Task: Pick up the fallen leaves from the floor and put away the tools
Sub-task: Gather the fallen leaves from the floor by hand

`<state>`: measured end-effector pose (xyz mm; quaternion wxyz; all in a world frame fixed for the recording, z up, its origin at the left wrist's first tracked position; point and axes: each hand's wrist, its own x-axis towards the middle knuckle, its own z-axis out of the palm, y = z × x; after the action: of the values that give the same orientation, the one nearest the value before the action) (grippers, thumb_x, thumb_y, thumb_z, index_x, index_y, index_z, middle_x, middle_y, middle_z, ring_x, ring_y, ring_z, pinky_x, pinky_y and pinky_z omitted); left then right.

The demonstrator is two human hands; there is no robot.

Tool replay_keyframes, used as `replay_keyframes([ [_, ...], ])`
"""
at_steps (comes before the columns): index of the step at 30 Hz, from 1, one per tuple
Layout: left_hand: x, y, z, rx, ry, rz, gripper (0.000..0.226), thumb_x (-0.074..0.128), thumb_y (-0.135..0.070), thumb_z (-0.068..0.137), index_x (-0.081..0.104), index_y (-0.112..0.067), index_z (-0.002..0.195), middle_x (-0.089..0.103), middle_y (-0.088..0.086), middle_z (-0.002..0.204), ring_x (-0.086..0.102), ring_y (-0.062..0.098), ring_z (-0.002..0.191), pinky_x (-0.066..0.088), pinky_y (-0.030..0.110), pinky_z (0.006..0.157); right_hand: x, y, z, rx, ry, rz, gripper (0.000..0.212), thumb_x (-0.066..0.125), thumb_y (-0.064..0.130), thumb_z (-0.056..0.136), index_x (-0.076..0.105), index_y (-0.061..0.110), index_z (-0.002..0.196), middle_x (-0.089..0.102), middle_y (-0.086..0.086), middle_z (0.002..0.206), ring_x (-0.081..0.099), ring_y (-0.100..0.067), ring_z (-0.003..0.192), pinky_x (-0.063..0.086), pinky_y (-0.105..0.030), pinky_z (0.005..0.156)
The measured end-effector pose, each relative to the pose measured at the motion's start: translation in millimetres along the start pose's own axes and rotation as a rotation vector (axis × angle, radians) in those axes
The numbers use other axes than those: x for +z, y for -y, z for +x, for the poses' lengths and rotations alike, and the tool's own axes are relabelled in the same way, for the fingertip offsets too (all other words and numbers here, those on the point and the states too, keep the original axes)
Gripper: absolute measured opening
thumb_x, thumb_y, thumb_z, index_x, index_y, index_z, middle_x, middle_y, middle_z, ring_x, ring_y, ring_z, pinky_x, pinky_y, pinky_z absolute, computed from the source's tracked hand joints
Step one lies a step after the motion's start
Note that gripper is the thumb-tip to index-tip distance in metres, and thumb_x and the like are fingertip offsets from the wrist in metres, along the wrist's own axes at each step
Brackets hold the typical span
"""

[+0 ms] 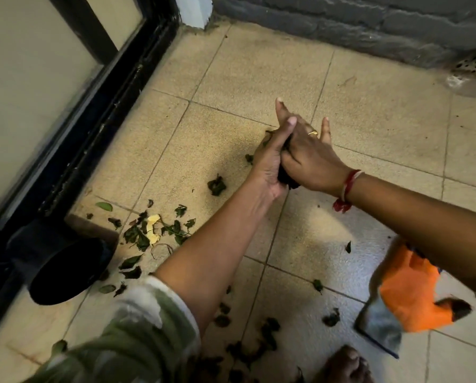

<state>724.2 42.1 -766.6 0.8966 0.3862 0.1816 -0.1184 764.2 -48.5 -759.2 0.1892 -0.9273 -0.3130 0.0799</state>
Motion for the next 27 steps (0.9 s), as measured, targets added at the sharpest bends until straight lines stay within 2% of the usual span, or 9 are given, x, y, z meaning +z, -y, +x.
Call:
replay_keyframes([
  [4,3,-57,12,-0.029,0.24,0.126,0.047,0.045,-0.045,0.096,0.046,-0.019,0.135,0.059,0.011,0.122,0.061,0.024,0.106,0.048,0.046,0.095,-43,4,46,0.012,-0.074,-0.104,0.074,0.014,0.057,0.084,-0.015,0.033,0.148,-0.007,-0.003,0.16,0.004,-0.029,0.146,-0.013,-0.062,0.109],
  [6,-52,-51,7,-0.102,0.089,0.41,0.041,0.052,-0.046,0.095,0.053,-0.021,0.127,0.065,0.012,0.116,0.064,0.02,0.097,0.055,0.044,0.083,-65,13,70,0.006,-0.142,-0.216,0.073,0.015,0.055,0.084,-0.01,0.034,0.15,-0.007,-0.003,0.16,0.002,-0.027,0.147,-0.01,-0.064,0.11],
  [8,-119,-2,-45,-0.429,-0.112,1.011,0.079,0.061,-0.065,0.079,0.026,-0.04,0.146,0.044,0.007,0.146,0.048,0.017,0.123,0.045,0.058,0.093,-76,31,91,0.011,-0.151,-0.263,0.073,0.017,0.052,0.083,-0.006,0.035,0.15,-0.006,-0.004,0.16,0.001,-0.027,0.147,-0.007,-0.064,0.111],
  [10,-167,73,-142,-0.702,-0.134,1.096,0.098,0.048,-0.073,0.076,-0.004,-0.035,0.15,0.008,0.003,0.16,0.015,0.024,0.143,0.021,0.051,0.114,-74,55,102,0.023,-0.147,-0.18,0.073,0.022,0.052,0.085,-0.006,0.036,0.15,-0.007,-0.004,0.16,0.001,-0.03,0.147,-0.008,-0.064,0.111],
  [12,-159,82,-215,-0.78,-0.082,1.133,0.097,0.012,-0.084,0.071,-0.008,-0.029,0.148,0.004,0.003,0.161,0.01,0.023,0.146,0.013,0.043,0.118,-59,79,102,0.046,-0.158,-0.062,0.075,0.028,0.053,0.086,-0.007,0.035,0.15,-0.009,-0.005,0.16,0.002,-0.032,0.146,-0.009,-0.064,0.11],
  [14,-98,-20,-155,-0.61,-0.132,0.787,0.111,-0.014,-0.088,0.06,0.012,-0.026,0.149,0.017,0.003,0.16,0.019,0.018,0.145,0.016,0.03,0.116,-37,96,97,0.108,-0.168,0.071,0.08,0.036,0.052,0.085,-0.007,0.033,0.15,-0.008,-0.007,0.16,0.006,-0.032,0.146,-0.005,-0.065,0.11],
  [18,-68,-126,-29,-0.144,-0.182,0.176,0.044,0.046,-0.044,0.095,0.059,-0.011,0.12,0.065,0.013,0.112,0.06,0.026,0.106,0.048,0.034,0.091,11,112,90,0.175,-0.281,0.349,0.092,0.052,0.045,0.075,0.004,0.027,0.152,0.01,-0.009,0.159,0.015,-0.024,0.144,0.008,-0.065,0.111],
  [23,-97,-90,1,-0.231,-0.089,-0.037,0.023,0.055,-0.034,0.09,0.064,-0.013,0.085,0.061,0.006,0.082,0.059,0.02,0.082,0.046,0.032,0.08,47,97,79,0.009,-0.317,0.568,0.084,0.05,0.037,0.077,0.017,0.013,0.15,0.021,-0.01,0.155,0.017,-0.022,0.144,0.019,-0.061,0.111],
  [27,-108,-81,4,-0.207,-0.184,-0.087,0.034,0.05,-0.037,0.094,0.071,-0.012,0.085,0.068,0.007,0.083,0.065,0.02,0.083,0.049,0.033,0.08,59,89,83,-0.034,-0.229,0.343,0.082,0.038,0.063,0.087,0.01,0.021,0.152,0.013,-0.005,0.159,0.01,-0.017,0.146,0.01,-0.063,0.112],
])
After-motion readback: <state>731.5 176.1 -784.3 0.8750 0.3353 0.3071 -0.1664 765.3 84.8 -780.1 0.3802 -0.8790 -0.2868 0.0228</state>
